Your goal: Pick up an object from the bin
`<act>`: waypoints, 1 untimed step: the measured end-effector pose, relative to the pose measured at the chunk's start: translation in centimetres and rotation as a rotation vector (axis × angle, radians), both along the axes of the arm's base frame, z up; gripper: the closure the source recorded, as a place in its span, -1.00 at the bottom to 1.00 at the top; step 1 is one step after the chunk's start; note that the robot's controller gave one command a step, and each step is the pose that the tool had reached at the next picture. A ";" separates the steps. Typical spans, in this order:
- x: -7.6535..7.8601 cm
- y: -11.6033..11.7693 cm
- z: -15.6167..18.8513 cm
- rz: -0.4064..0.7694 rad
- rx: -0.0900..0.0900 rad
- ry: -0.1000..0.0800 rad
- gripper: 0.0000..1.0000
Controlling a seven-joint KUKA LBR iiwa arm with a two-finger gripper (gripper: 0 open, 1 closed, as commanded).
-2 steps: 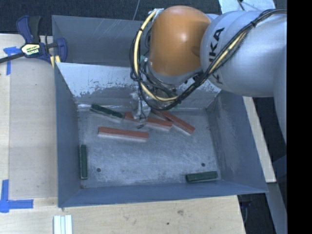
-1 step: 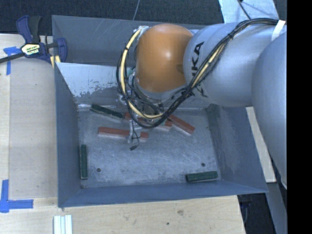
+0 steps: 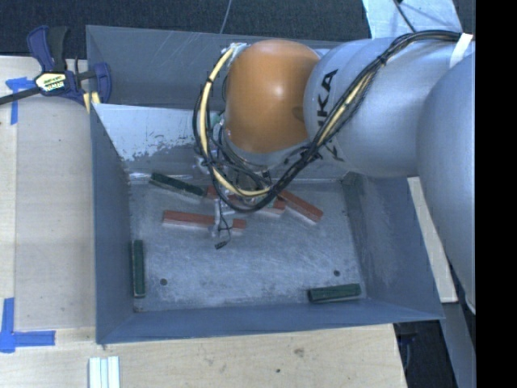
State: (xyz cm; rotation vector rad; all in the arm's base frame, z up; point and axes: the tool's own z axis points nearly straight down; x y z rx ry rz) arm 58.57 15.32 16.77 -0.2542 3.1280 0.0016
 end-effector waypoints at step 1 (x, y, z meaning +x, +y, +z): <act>2.6 -1.9 -4.5 -0.038 0.003 -0.008 -1.00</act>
Offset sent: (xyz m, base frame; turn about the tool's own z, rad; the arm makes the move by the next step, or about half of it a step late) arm 0.0095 -0.0138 -0.0861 -0.0008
